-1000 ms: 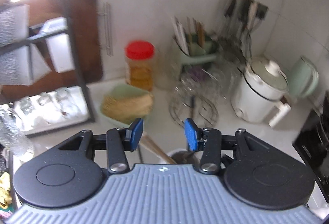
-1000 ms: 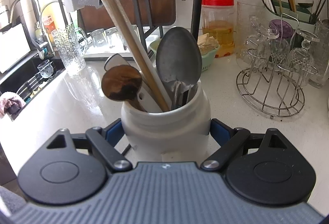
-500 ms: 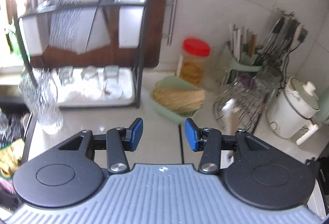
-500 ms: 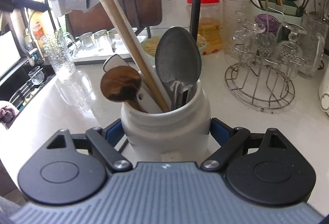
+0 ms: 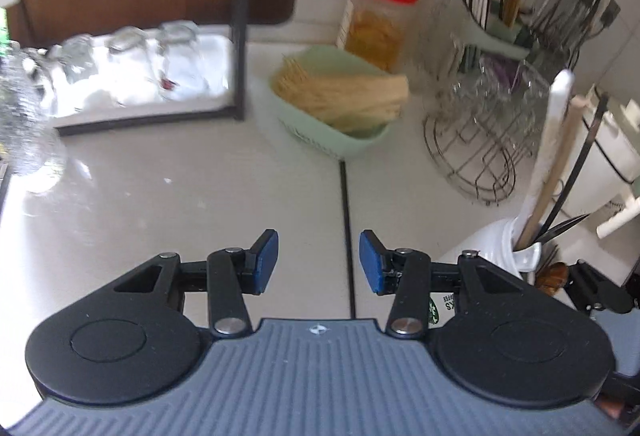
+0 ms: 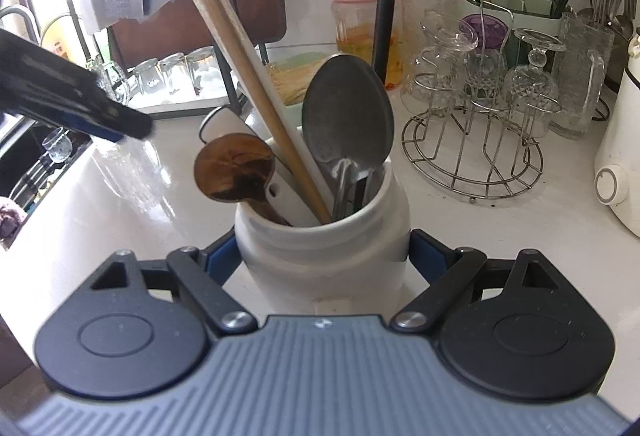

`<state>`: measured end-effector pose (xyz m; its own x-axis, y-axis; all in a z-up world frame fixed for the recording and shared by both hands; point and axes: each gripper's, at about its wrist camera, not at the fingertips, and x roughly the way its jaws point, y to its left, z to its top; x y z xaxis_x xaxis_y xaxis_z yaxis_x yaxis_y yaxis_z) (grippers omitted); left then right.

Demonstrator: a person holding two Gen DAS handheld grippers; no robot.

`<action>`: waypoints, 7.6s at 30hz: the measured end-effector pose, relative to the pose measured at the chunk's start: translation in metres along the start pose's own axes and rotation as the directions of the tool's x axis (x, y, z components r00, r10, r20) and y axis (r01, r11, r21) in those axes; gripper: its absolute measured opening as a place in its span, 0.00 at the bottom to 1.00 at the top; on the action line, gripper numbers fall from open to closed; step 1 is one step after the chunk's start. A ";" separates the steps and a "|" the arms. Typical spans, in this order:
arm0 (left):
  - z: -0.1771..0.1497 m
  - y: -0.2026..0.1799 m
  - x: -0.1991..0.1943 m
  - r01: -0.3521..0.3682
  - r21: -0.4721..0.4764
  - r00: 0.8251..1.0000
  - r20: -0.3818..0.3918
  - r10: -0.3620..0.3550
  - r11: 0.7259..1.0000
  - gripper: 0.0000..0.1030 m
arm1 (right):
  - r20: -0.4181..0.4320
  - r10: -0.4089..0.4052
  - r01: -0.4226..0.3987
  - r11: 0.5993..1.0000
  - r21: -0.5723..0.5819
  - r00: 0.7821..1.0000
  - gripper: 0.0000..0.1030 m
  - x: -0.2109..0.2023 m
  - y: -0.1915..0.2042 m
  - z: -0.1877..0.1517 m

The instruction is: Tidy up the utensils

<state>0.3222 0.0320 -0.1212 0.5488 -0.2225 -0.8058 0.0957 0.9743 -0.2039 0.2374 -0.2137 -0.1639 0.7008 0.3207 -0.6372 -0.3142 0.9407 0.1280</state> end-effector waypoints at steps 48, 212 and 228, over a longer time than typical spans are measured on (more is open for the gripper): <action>0.012 -0.026 0.097 -0.053 0.009 0.992 -0.114 0.053 0.999 0.05 | -0.044 -0.024 0.025 0.999 0.020 0.999 0.88 0.001 0.000 0.005; 0.066 -0.102 -0.251 0.222 0.298 0.895 0.316 -0.315 0.928 0.05 | -0.042 -0.037 0.034 0.996 -0.077 0.998 0.88 0.017 0.027 0.000; 0.066 -0.118 -0.179 0.211 0.311 0.936 0.207 -0.283 0.927 0.05 | -0.027 -0.030 0.028 0.997 -0.075 0.999 0.88 0.018 0.026 -0.002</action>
<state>0.2673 -0.0414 0.0833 0.6590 -0.4769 -0.5816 0.4630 0.8666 -0.1860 0.2404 -0.1837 -0.1734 0.6924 0.2889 -0.6612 -0.3415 0.9384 0.0524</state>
